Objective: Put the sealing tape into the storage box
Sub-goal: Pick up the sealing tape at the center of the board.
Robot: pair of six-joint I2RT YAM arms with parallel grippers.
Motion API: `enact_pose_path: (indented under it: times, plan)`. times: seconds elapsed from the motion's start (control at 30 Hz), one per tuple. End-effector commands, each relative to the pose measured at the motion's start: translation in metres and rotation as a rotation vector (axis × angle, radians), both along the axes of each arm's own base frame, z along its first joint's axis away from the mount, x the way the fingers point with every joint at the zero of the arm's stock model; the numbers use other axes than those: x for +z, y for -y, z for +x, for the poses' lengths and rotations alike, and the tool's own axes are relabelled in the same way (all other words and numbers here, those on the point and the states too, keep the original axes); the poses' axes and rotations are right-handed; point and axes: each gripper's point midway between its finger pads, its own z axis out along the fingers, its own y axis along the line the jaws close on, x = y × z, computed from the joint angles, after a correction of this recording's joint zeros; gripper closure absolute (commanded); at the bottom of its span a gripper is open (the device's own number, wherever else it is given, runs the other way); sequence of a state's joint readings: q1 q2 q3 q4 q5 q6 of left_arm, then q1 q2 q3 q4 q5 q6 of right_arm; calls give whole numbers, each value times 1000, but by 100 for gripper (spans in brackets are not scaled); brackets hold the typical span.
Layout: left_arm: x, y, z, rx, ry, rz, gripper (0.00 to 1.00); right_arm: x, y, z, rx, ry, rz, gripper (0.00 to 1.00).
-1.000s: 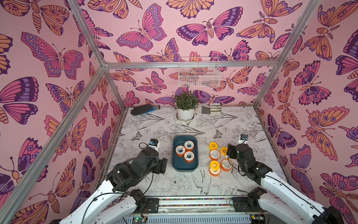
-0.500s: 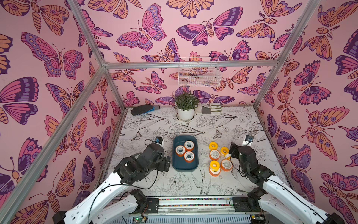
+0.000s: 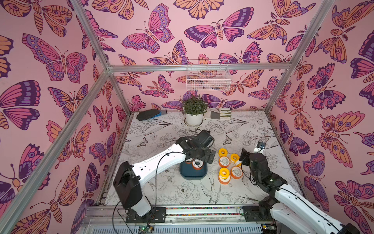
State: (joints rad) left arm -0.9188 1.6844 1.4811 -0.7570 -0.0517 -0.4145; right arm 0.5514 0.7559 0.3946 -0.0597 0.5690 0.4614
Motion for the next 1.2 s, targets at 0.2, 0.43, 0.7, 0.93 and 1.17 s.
enact_pose_path:
  times: [0.2,0.43,0.7,0.93,1.17]
  plan:
    - [-50,69,9,-141,-115,19,0,1,2,2,-17,3,-2,18]
    - [-81,101,13,-176,-172,23,0,1,2,3,-18,2,-2,17]
    - [-107,114,18,-166,-187,74,0,0,2,3,-19,0,-4,17]
    - [-126,117,20,-157,-192,121,0,0,1,3,-18,-2,-4,17]
    - [-143,118,18,-159,-200,158,0,-1,0,4,-15,-8,-6,17]
